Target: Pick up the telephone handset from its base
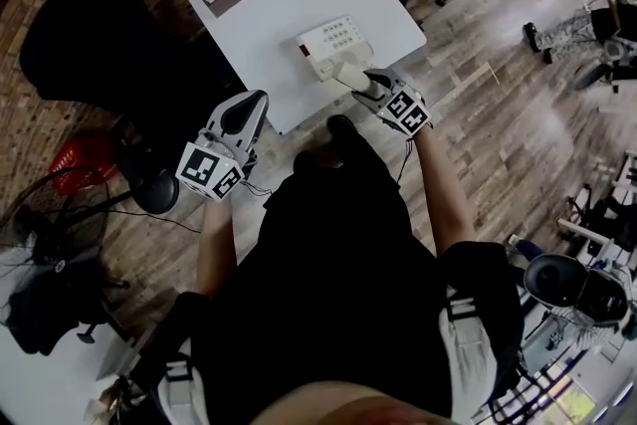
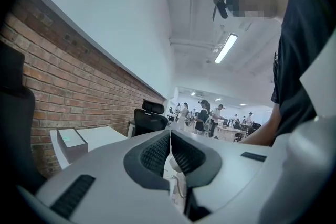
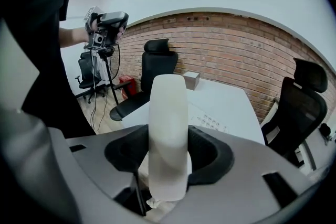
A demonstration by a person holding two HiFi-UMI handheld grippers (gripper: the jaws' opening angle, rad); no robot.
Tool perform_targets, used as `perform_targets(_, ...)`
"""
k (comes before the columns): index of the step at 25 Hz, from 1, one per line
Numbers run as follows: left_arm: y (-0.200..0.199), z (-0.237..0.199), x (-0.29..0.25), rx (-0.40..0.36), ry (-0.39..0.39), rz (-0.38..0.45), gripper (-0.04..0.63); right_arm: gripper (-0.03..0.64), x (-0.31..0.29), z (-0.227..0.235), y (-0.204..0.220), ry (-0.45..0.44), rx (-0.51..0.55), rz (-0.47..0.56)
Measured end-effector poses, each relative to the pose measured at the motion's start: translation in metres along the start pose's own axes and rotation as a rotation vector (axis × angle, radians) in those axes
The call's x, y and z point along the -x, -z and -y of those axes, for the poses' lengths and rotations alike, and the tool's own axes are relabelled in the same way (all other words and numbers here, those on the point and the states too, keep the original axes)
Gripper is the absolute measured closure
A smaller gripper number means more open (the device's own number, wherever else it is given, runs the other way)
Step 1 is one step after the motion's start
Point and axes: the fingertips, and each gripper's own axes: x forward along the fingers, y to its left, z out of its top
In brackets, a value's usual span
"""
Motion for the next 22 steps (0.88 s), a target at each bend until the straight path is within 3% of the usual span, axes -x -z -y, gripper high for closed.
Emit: perform_targets(22,0.022,0.039,0.011,-0.014,0.173,-0.041,0.572,0.403,0.050,-0.041,0.004,0.204,-0.270,0.204)
